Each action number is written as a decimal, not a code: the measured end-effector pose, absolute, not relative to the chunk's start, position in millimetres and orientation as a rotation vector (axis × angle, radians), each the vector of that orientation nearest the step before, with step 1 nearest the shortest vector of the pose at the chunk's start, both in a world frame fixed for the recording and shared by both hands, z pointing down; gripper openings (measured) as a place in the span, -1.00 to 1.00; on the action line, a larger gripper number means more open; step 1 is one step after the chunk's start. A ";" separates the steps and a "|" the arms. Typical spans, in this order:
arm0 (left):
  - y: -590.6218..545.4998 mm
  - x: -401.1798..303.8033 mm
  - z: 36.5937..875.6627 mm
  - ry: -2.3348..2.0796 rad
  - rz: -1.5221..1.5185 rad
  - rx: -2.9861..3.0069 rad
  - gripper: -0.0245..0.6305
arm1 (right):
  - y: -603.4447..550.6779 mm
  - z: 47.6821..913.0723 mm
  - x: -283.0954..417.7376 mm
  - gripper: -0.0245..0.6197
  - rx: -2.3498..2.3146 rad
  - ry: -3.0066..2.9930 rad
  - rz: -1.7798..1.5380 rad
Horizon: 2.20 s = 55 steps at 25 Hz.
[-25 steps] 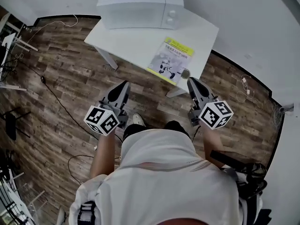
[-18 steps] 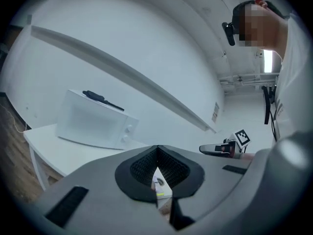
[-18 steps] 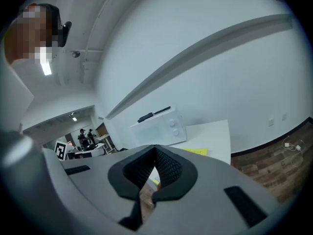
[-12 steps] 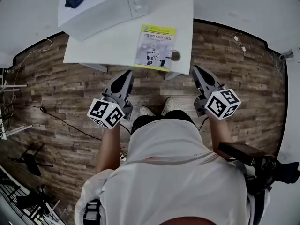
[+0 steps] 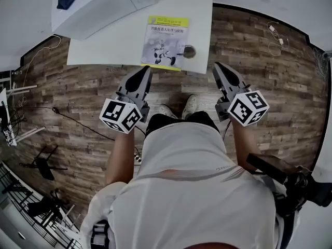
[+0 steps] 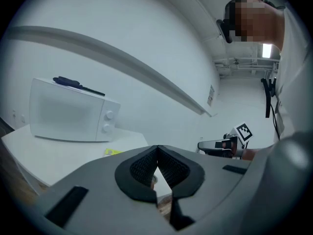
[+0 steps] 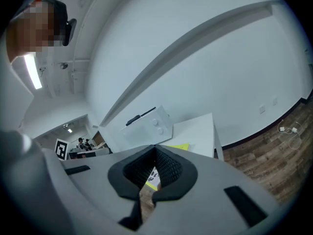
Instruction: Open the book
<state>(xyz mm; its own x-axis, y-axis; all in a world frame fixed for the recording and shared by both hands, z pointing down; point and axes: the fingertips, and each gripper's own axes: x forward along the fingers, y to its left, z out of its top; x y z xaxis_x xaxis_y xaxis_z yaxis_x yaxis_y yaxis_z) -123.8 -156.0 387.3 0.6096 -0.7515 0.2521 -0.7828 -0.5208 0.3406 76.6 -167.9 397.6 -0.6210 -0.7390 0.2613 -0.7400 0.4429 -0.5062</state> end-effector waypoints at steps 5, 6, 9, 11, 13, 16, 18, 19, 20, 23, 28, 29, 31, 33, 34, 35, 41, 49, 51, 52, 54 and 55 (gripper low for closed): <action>-162.5 -100.4 416.7 -1.205 0.201 2.407 -0.89 | -172.8 423.8 87.3 -0.94 1.344 -2.624 1.008; -163.2 -96.7 426.2 -1.192 0.247 2.414 -0.89 | -172.8 428.6 87.5 -0.94 1.347 -2.611 1.025; -169.3 -82.3 454.5 -1.127 0.405 2.470 -0.87 | -172.5 443.7 88.0 -0.94 1.361 -2.566 1.046; -173.6 -72.0 473.2 -1.079 0.509 2.517 -0.81 | -171.5 455.9 90.9 -0.94 1.392 -2.529 1.063; -173.5 -64.0 494.5 -1.037 0.668 2.580 -0.76 | -167.7 467.5 93.7 -0.94 1.434 -2.490 1.129; -169.6 -54.0 528.5 -0.963 0.919 2.634 -0.66 | -159.0 482.1 93.6 -0.94 1.472 -2.440 1.198; -165.9 -46.3 546.4 -0.909 1.021 2.649 -0.59 | -151.1 490.6 93.3 -0.94 1.486 -2.408 1.216; -164.1 -42.6 554.4 -0.887 1.058 2.652 -0.57 | -147.2 494.4 93.8 -0.94 1.492 -2.394 1.224; -163.1 -39.2 562.2 -0.869 1.091 2.653 -0.52 | -143.9 498.3 94.6 -0.94 1.497 -2.380 1.230; -164.2 -30.6 583.6 -0.841 1.192 2.654 -0.43 | -138.6 508.8 98.9 -0.94 1.511 -2.349 1.241; -161.7 -21.5 613.1 -0.807 1.405 2.676 -0.42 | -128.3 520.6 108.0 -0.94 1.529 -2.313 1.260; -162.1 -21.6 617.2 -0.816 1.434 2.672 -0.42 | -126.5 522.3 109.5 -0.94 1.532 -2.308 1.265; -164.9 -22.4 621.0 -0.854 1.454 2.658 -0.42 | -123.6 525.1 111.5 -0.94 1.534 -2.302 1.274; -167.5 -22.7 621.5 -0.884 1.436 2.630 -0.43 | -121.4 527.7 112.9 -0.94 1.534 -2.299 1.279; -168.1 -22.7 621.5 -0.891 1.427 2.616 -0.44 | -120.7 529.0 113.2 -0.94 1.534 -2.297 1.283; -168.2 -22.9 621.5 -0.893 1.416 2.601 -0.45 | -120.1 530.0 113.1 -0.94 1.534 -2.296 1.287; -167.8 -25.2 617.2 -0.845 1.296 2.524 -0.52 | -119.0 530.8 109.0 -0.94 1.522 -2.304 1.295; -166.8 -24.8 611.9 -0.829 1.158 2.427 -0.76 | -117.2 533.9 107.3 -0.94 1.520 -2.300 1.313; -168.1 -26.4 610.8 -0.854 1.092 2.393 -0.80 | -117.5 535.1 106.9 -0.94 1.518 -2.299 1.317; -169.6 -27.4 609.2 -0.859 1.043 2.370 -0.82 | -117.4 535.9 106.4 -0.94 1.514 -2.300 1.318; -171.7 -27.9 602.9 -0.856 0.972 2.352 -0.83 | -116.9 536.9 104.9 -0.94 1.502 -2.302 1.319; -172.1 -27.2 598.1 -0.849 0.947 2.354 -0.83 | -116.5 536.6 103.8 -0.94 1.497 -2.303 1.319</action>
<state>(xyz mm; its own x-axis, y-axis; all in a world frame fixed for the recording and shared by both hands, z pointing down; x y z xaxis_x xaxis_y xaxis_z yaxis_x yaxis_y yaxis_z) -27.2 -172.1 598.1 0.5718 -0.3698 0.7323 -0.6878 -0.7027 0.1822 103.8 -116.5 536.6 -0.5141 -0.7002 0.4954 -0.7816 0.1445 -0.6068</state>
